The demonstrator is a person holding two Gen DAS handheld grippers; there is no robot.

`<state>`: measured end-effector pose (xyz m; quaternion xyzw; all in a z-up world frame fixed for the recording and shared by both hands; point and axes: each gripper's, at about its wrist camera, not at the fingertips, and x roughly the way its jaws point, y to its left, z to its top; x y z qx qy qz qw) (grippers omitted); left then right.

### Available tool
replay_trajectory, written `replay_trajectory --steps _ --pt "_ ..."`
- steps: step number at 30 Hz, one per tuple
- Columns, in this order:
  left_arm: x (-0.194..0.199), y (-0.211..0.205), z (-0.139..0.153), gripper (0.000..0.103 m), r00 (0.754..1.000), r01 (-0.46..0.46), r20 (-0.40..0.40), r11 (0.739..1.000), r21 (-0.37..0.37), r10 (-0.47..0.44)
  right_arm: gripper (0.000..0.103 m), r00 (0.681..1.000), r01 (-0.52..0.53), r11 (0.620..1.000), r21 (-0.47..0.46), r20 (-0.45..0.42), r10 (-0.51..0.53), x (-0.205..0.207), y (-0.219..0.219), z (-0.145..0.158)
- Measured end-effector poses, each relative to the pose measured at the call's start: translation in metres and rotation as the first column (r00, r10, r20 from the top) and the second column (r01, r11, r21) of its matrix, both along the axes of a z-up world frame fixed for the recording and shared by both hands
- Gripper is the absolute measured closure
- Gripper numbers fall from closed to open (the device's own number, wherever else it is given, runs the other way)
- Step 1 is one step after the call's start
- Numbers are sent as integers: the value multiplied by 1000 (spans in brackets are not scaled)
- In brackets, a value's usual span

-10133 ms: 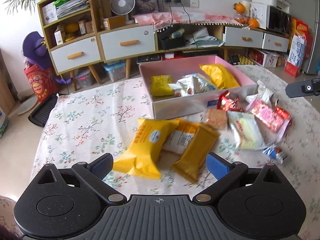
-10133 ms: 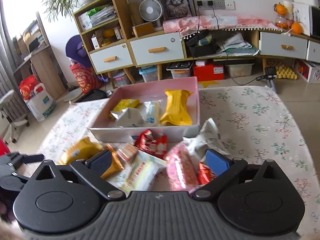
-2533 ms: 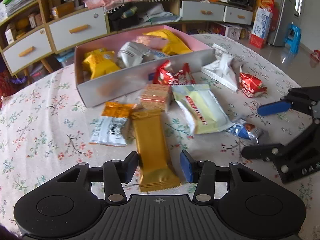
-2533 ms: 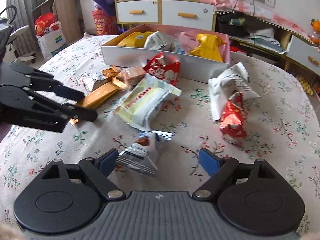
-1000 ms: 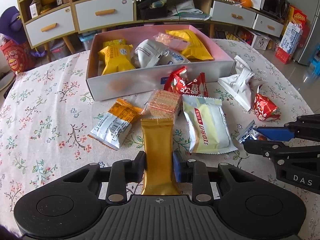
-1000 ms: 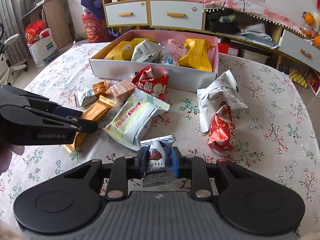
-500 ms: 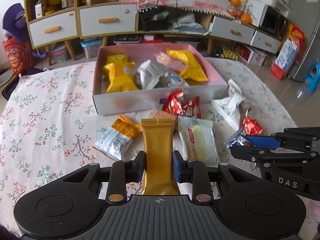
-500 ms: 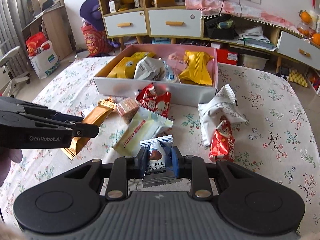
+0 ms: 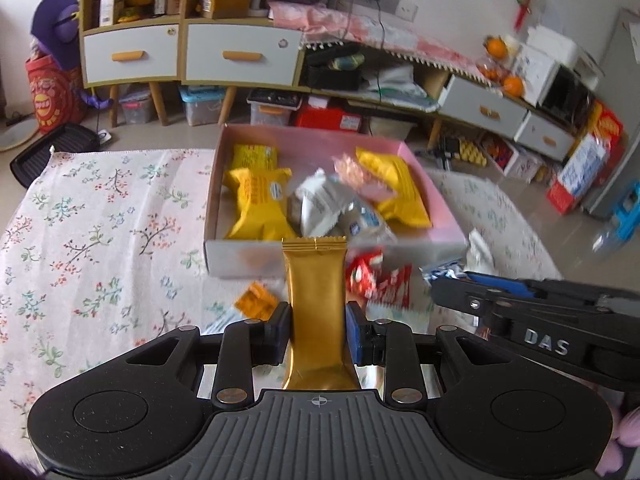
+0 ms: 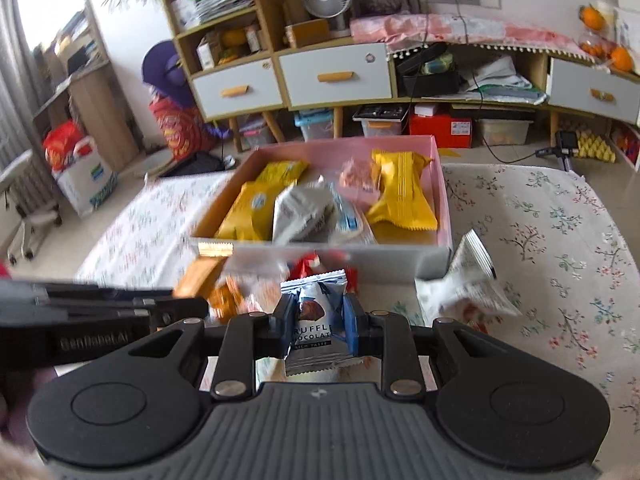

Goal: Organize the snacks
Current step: 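Carry both packets into the pink box and open both tools to release them, then move both open tools back over the snack pile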

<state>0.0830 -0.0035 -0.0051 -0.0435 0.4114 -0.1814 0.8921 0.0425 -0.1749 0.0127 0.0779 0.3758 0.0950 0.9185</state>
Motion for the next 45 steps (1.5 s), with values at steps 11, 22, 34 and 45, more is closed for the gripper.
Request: replay_trajectory --steps 11,22,34,45 --pt "55 -19 3 77 999 -20 28 1000 16 20 80 982 188 969 162 0 -190 45 -23 -2" --pt "122 -32 4 77 999 -39 26 999 7 39 80 962 273 936 220 -35 -272 66 -41 -21" --pt "159 -48 -17 77 999 -54 -5 998 30 54 79 949 315 922 225 -46 -313 70 -47 -29" --pt "143 -46 -12 46 999 -24 44 999 22 23 63 944 326 909 260 -36 -329 69 -55 -27"
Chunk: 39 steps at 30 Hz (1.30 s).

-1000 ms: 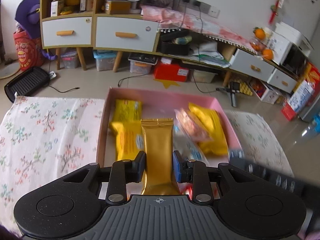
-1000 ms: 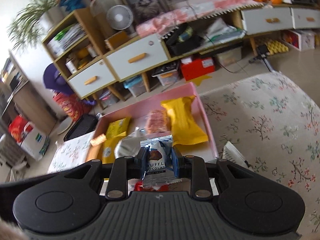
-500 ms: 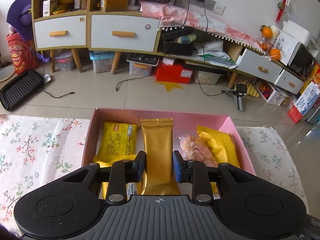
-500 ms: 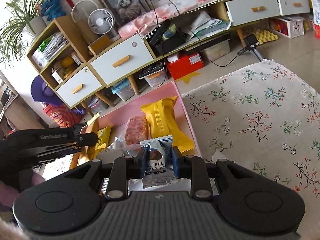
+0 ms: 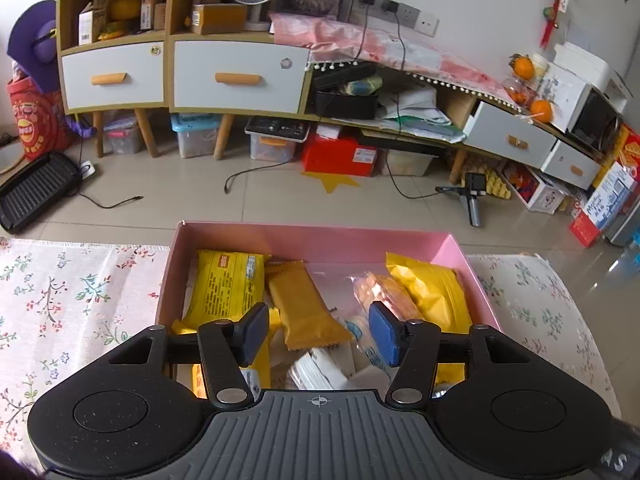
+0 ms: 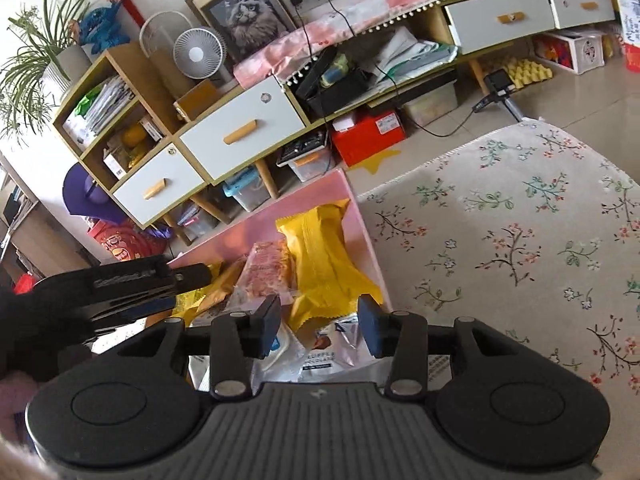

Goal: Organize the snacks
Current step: 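Move both open tools back over the snack pile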

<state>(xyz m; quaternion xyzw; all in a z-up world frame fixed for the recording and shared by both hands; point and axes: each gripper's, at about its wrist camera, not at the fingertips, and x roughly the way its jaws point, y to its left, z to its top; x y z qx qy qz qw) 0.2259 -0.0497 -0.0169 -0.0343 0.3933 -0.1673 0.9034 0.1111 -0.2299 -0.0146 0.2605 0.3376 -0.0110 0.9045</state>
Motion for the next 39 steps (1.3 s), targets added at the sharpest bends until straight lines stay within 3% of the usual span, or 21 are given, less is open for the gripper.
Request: replay_trajectory --steps 5,12,27,39 --pt "-14 4 3 42 1000 13 -5 1000 16 -13 57 1000 3 1000 -5 -7 -3 -1 -3 3" --pt "-42 17 5 35 1000 5 -20 1000 23 -5 43 1000 -22 999 -34 -11 22 -9 -4 11" --pt "-116 44 8 10 999 8 -49 999 43 -6 15 993 -112 984 -141 6 114 -38 -8 33" --pt "-167 56 0 2 999 20 -44 999 27 -18 4 982 -171 954 -246 41 186 -71 -12 45"
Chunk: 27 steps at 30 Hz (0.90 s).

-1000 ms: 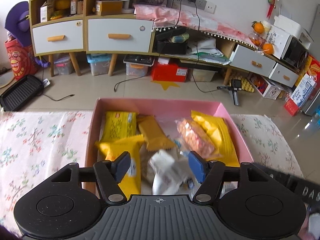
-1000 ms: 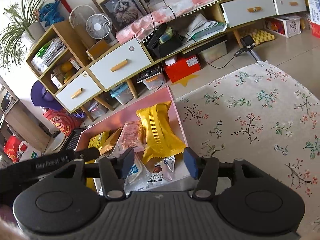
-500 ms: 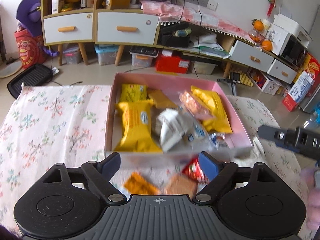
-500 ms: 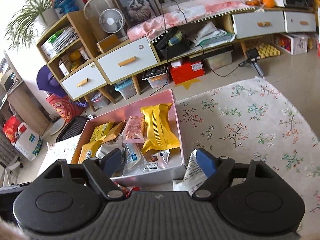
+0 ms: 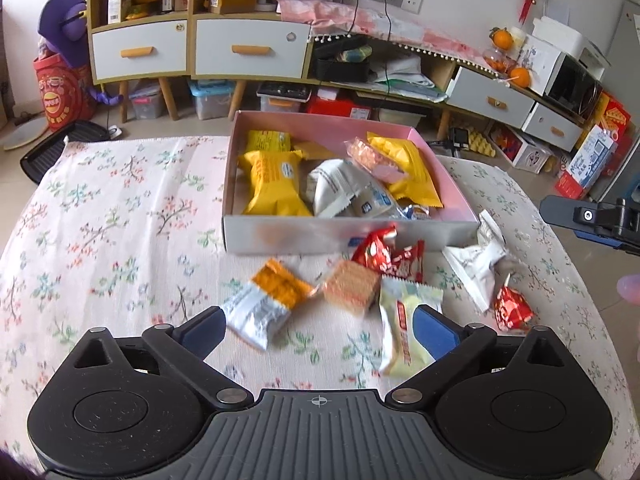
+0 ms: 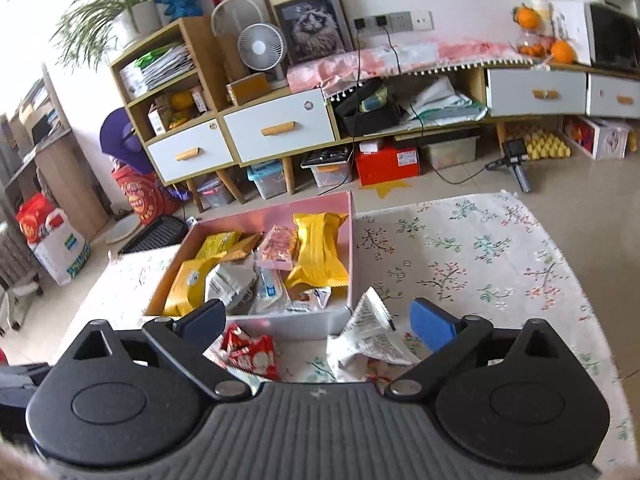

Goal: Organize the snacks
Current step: 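Move both open tools back over the snack pile, then grasp the pale yellow-white packet with the left tool while the right tool grasps the red packet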

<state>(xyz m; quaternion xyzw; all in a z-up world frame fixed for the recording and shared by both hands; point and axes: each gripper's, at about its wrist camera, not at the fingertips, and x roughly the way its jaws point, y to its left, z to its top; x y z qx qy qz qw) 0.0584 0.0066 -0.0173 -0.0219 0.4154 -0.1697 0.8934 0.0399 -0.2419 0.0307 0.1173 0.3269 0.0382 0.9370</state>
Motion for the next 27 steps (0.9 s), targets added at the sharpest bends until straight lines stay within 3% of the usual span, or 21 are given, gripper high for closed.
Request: replay_trajectory --steps 10,15,21,27 --pt "-29 -15 -23 2 996 76 36 992 105 -81 1 998 -58 985 -164 -17 56 -24 -6 -19" --pt "-37 -32 -37 2 992 106 53 989 107 -112 1 996 -78 973 -216 -52 68 -29 -8 -35" --pt "-39 -61 -54 2 985 155 61 981 120 -163 1 991 -101 965 -241 -110 76 -26 -5 -53" --pt "-31 -85 -62 2 982 161 76 979 128 -171 2 988 -62 981 -183 -150 34 -18 -8 -59"
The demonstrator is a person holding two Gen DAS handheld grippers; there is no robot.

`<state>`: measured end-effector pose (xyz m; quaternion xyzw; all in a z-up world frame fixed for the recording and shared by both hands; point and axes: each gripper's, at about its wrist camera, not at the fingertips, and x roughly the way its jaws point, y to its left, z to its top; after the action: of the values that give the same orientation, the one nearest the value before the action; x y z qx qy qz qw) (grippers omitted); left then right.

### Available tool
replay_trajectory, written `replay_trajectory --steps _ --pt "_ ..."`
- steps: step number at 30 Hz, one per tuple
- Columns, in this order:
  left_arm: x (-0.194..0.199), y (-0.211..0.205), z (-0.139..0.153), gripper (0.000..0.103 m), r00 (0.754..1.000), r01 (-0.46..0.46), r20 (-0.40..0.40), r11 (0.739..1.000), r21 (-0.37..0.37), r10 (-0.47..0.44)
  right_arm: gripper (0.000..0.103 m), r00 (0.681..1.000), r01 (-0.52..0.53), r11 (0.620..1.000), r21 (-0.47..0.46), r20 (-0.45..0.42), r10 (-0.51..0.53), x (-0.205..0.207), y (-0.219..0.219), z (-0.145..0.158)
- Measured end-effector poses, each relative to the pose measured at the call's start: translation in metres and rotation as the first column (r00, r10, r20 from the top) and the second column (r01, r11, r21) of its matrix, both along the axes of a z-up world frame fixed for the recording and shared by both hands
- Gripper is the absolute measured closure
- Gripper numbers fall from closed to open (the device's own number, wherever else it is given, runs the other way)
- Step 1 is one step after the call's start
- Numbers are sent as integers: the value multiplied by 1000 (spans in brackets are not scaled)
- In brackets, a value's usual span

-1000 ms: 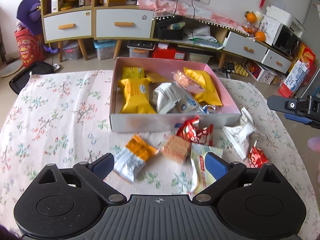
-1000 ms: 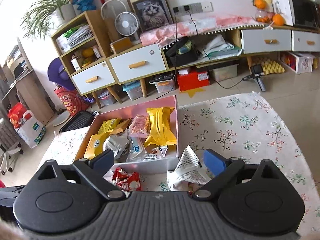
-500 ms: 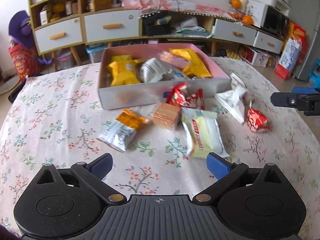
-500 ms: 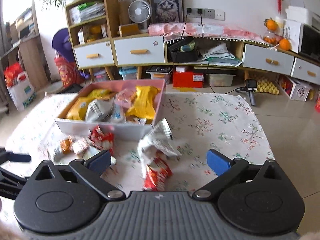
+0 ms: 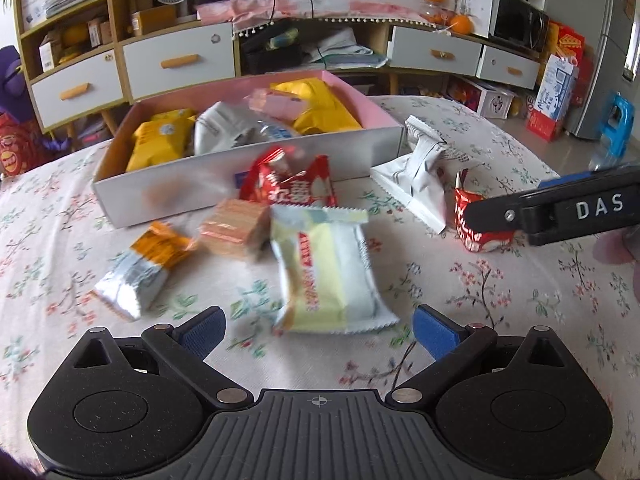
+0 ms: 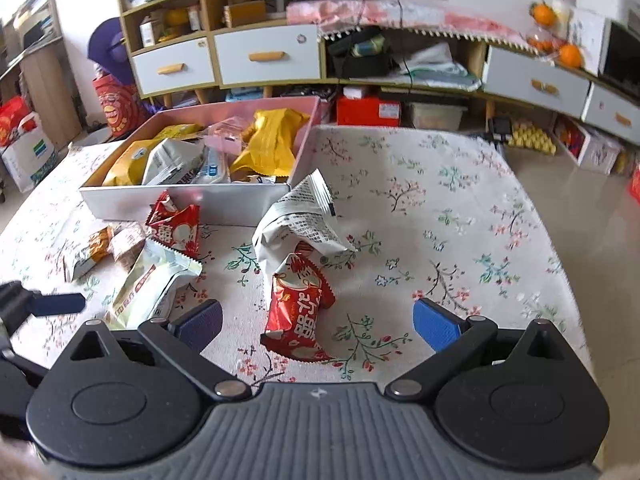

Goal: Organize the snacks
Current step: 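Grasp the pale yellow-white packet with the left tool while the right tool grasps the red packet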

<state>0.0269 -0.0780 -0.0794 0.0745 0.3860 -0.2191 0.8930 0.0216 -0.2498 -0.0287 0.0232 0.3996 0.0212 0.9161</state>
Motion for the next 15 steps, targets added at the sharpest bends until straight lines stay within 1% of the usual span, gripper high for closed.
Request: replay_trajectory --steps 4,9,15 --pt "9 -10 -3 4 1000 -24 -9 1000 -1 24 4 998 40 999 30 -40 -39 6 -2 -7" --pt "10 -16 -1 8 1000 -17 -1 1000 6 17 8 994 74 996 50 -81 -69 11 -5 -13" --pt "13 -9 2 23 998 -60 11 998 -5 60 16 990 95 993 72 -113 -86 14 -8 -16"
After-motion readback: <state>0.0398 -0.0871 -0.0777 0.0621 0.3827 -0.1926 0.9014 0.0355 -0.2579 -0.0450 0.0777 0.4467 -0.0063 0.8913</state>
